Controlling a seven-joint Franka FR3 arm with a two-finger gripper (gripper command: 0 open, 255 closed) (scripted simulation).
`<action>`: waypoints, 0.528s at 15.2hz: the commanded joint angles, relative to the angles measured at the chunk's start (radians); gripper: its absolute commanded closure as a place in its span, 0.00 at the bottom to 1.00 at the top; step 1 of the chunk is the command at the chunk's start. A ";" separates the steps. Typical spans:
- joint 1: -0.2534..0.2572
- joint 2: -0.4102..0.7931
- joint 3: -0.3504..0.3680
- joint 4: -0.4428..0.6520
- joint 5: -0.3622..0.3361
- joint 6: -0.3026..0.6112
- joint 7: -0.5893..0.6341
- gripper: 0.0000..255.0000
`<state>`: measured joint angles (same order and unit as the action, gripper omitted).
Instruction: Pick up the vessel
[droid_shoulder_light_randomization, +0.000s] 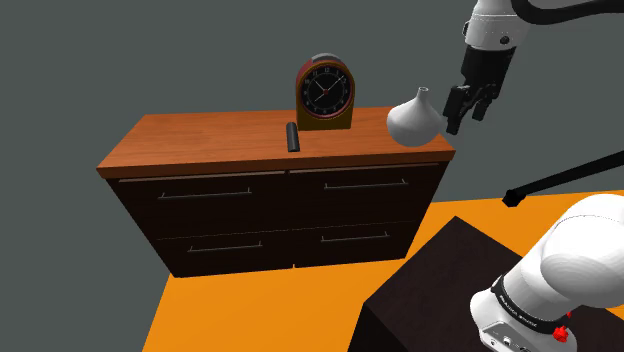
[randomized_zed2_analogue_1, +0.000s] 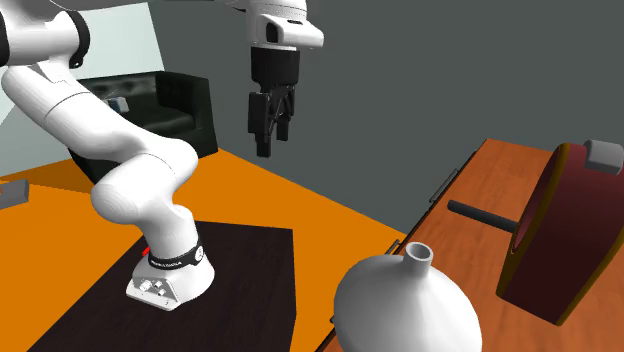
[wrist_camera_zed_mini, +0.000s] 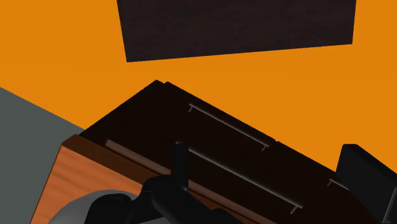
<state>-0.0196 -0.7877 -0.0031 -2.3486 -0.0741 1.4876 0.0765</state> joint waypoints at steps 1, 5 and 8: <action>0.000 0.000 0.000 0.000 0.000 0.000 0.000 0.00; -0.017 0.103 -0.069 0.055 -0.035 0.077 -0.072 0.00; -0.026 0.187 -0.119 0.109 -0.050 0.130 -0.126 0.00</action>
<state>-0.0424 -0.6343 -0.1052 -2.2598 -0.1190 1.5953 -0.0299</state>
